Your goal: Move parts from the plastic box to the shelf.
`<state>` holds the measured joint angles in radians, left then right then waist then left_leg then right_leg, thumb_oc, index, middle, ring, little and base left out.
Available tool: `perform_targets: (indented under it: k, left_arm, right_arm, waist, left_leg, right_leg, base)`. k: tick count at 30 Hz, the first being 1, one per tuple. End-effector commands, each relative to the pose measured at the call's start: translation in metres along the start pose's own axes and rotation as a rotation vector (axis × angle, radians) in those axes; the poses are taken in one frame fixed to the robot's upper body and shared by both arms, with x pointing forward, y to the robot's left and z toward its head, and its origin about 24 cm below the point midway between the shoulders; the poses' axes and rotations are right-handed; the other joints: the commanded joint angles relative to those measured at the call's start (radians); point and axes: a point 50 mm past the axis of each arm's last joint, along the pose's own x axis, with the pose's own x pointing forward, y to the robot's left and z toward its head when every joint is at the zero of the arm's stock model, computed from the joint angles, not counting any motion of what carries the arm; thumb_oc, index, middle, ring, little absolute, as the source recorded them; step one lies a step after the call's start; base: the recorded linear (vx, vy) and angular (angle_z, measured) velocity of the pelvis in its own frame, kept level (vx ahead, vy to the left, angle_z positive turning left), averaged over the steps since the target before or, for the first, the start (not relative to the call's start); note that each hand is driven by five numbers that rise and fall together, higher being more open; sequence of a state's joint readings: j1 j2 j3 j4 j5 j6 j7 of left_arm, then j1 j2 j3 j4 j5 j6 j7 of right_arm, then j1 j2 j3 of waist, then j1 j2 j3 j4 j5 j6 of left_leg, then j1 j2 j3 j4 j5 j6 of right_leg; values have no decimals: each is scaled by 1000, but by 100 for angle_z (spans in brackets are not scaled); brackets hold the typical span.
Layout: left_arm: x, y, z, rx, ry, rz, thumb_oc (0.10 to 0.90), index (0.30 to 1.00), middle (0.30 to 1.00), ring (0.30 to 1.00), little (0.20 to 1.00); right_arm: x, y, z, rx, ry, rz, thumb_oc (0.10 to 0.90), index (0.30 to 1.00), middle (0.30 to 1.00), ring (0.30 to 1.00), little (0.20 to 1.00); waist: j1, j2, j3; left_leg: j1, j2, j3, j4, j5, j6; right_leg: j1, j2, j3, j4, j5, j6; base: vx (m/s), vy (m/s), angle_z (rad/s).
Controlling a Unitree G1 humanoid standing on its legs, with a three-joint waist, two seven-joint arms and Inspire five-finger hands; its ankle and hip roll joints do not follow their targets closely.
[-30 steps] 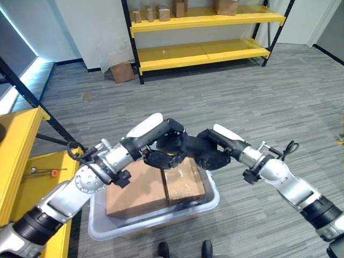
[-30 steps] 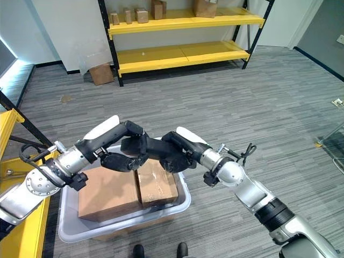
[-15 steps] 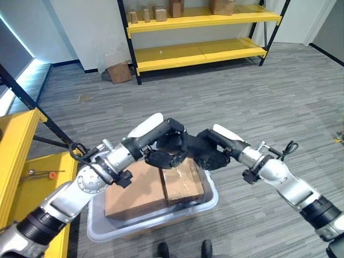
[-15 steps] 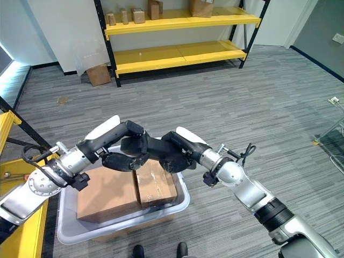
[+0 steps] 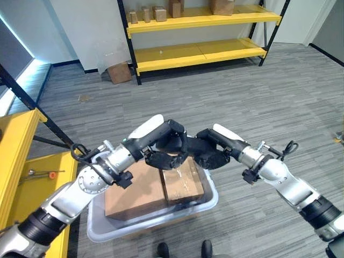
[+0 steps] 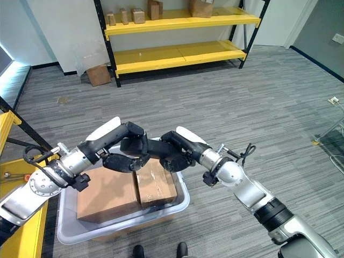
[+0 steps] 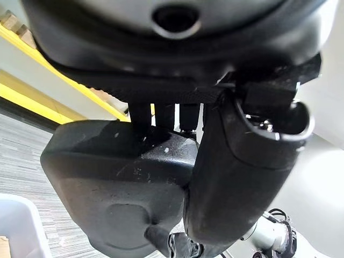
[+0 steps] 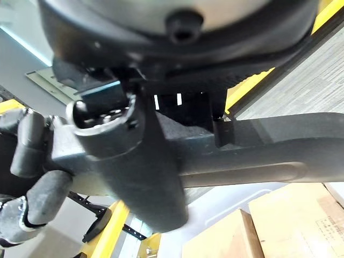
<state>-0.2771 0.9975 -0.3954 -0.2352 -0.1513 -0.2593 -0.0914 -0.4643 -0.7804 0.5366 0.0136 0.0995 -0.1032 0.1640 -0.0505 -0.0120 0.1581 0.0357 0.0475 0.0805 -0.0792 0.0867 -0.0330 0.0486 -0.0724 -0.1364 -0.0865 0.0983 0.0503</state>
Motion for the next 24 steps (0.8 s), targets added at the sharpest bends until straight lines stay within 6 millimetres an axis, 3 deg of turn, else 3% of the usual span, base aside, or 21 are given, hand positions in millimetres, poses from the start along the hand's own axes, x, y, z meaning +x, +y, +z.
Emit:
perform_targets:
  k: [1, 5, 13, 24]
  left_arm:
    - [1, 35, 11, 23, -85, 218, 400, 300, 300, 300, 300]
    - [-8, 37, 6, 37, -51, 256, 400, 300, 300, 300, 300]
    - [-51, 44, -9, 49, 82, 412, 400, 300, 300, 300, 300]
    - [-102, 36, -20, 67, 254, 560, 400, 300, 300, 300, 300]
  right_arm:
    - [7, -35, 37, -9, -210, -181, 900, 1000, 1000, 1000, 1000]
    - [-8, -40, 30, 14, -192, -243, 900, 1000, 1000, 1000, 1000]
    - [-58, -39, 17, 129, -167, -398, 900, 1000, 1000, 1000, 1000]
    - [-87, -23, -5, 270, -82, -500, 900, 1000, 1000, 1000, 1000]
  waist:
    - [7, -36, -92]
    - [5, -35, -93]
    - [-5, -27, -90]
    - [0, -11, -90]
  left_leg:
    - [61, 44, 0, -8, -80, -10]
    - [62, 44, 0, -8, -82, -9]
    - [64, 46, 1, -8, -85, -7]
    - [64, 57, -4, -8, -80, -13]
  right_leg:
    - [6, -81, 29, 5, 1, 99]
    - [6, -81, 28, 6, 0, 98]
    - [5, -79, 31, 6, -4, 97]
    - [9, -68, 26, 12, -17, 88]
  base:
    - [0, 0, 0]
    - [0, 0, 0]
    - [4, -4, -2]
    - [-1, -14, 0]
